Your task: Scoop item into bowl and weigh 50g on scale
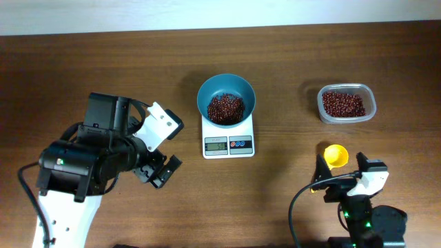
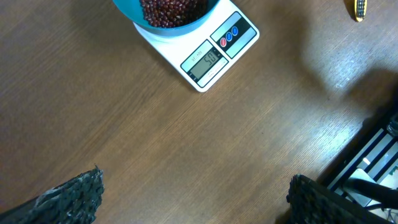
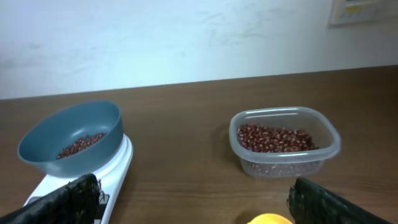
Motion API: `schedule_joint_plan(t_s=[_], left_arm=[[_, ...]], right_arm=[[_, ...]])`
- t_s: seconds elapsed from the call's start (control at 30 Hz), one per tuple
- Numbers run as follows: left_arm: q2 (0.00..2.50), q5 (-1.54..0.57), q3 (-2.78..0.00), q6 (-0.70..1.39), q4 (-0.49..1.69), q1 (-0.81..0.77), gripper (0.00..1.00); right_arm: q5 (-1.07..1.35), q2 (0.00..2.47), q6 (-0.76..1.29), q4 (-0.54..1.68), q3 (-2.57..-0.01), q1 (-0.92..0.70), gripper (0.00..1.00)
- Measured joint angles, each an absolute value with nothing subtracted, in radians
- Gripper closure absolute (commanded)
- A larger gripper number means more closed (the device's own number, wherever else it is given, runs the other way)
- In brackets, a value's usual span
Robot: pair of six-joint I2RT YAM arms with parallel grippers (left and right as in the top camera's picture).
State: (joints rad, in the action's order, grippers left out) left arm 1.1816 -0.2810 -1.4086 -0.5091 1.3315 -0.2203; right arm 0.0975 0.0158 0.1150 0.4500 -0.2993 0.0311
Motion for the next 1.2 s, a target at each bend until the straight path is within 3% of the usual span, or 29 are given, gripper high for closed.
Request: schedule_joint_plan(t_s=[0.4, 1.2], left_arm=[[1.182, -0.281, -1.409, -0.509, 1.332, -0.220, 0.01], [1.182, -0.281, -1.409, -0.509, 1.331, -0.220, 0.01]], right_arm=[[0.078, 0.016, 0.027, 0.428, -0.228, 0.006, 0.01], [0.079, 0.014, 0.017, 0.073, -0.015, 0.006, 0.01]])
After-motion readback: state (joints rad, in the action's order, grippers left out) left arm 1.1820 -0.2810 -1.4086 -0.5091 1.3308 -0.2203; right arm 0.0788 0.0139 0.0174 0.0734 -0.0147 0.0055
